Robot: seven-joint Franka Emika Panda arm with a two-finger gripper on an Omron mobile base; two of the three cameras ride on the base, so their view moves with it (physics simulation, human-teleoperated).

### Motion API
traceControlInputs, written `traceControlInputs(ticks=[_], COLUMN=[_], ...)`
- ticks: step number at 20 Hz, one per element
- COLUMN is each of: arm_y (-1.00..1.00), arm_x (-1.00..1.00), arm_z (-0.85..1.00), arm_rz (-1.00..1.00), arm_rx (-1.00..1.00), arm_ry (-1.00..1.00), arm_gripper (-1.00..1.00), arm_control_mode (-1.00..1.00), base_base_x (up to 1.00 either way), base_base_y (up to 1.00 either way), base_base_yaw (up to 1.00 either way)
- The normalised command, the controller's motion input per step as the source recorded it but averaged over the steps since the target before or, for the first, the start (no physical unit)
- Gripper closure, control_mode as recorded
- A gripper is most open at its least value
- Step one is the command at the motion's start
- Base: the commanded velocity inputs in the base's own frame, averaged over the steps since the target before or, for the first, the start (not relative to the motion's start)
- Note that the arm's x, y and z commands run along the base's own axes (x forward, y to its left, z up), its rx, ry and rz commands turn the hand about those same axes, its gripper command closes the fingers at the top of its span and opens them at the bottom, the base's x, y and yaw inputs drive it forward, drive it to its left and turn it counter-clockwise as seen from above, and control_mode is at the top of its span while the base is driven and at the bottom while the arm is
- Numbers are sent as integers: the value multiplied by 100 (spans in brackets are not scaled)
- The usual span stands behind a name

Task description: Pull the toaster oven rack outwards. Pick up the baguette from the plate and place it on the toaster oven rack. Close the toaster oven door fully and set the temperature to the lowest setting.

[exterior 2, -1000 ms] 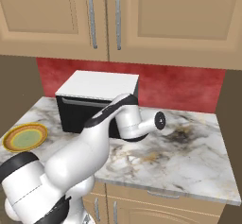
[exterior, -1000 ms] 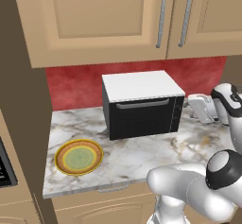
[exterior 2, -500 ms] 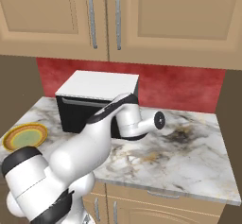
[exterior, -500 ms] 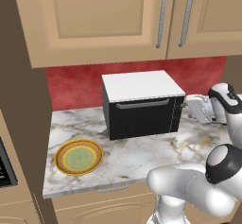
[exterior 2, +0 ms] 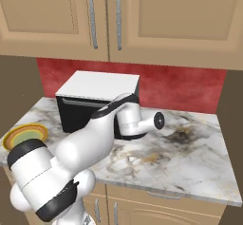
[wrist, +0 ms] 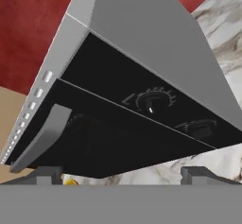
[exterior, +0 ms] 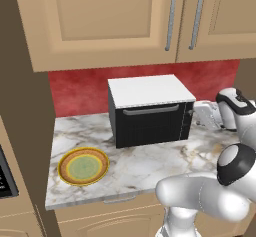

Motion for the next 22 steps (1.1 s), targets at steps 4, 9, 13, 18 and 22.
traceControlInputs(ticks=[4, 9, 13, 18, 22], arm_y=[0, 0, 0, 0, 0], arm_x=[17, 16, 11, 6, 6], arm_z=[-7, -6, -9, -8, -5], arm_rz=[0, 0, 0, 0, 0], arm_rx=[0, 0, 0, 0, 0], arm_ry=[0, 0, 0, 0, 0], arm_gripper=[-100, -100, -100, -100, -100], arm_control_mode=[-100, -100, -100, -100, -100], base_base_x=[0, 0, 0, 0, 0], base_base_y=[0, 0, 0, 0, 0], base_base_yaw=[0, 0, 0, 0, 0])
